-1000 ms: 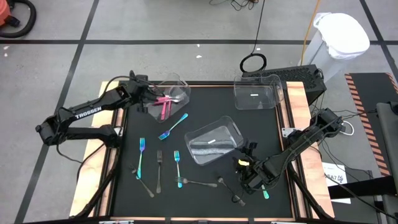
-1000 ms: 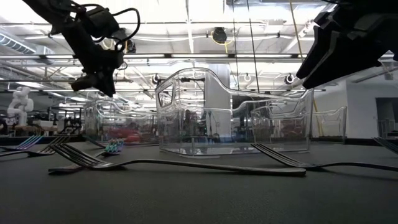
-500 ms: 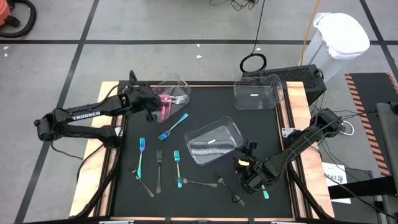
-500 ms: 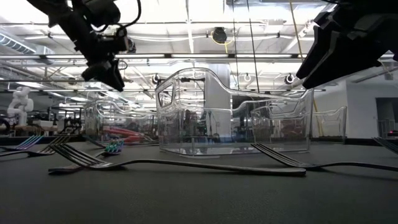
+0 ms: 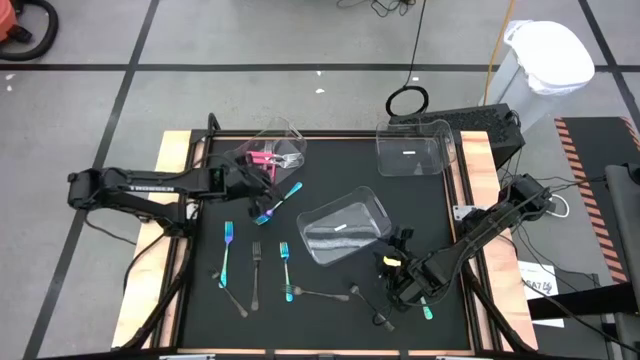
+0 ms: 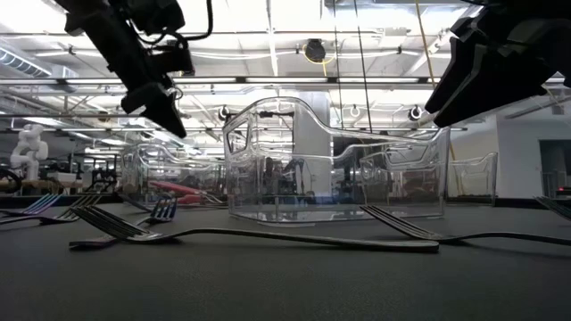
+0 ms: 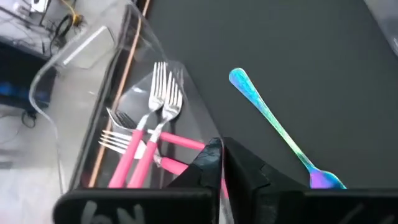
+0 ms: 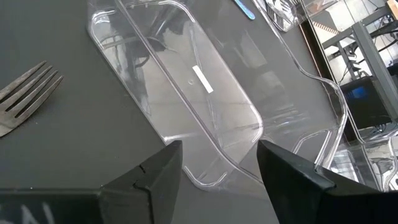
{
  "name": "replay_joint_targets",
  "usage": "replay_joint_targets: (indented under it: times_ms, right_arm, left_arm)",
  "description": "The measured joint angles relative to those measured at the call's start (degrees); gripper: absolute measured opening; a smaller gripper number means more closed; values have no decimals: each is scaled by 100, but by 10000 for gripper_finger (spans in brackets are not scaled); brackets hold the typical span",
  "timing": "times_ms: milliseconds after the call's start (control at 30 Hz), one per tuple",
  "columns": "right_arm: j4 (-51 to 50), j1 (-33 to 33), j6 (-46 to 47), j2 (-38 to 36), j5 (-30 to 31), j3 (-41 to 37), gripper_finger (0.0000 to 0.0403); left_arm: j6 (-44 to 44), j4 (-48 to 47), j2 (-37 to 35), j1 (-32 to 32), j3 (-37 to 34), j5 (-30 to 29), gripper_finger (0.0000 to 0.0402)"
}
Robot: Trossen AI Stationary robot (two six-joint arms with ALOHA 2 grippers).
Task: Sort silverware by color (type)
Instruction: Adjust the transparent bins
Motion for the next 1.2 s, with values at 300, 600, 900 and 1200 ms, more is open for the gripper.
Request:
replay_joint_targets:
  times_ms: [300, 600, 900, 1200]
  right_arm:
    - [0, 0, 1, 0, 0, -1, 203]
    - [0, 0, 32, 0, -4, -1, 203]
    - [-2, 0, 43, 0, -15, -1, 203]
    - [0, -1, 45, 0, -21, -1, 203]
  left_arm:
    - [-490, -41, 516, -42, 0, -385, 80]
    - [-488, -300, 1081, -49, 2, -1042, 127]
    - [-490, -517, 1166, -37, 2, -2151, 127]
    - [-490, -703, 1166, 158, 2, -2363, 127]
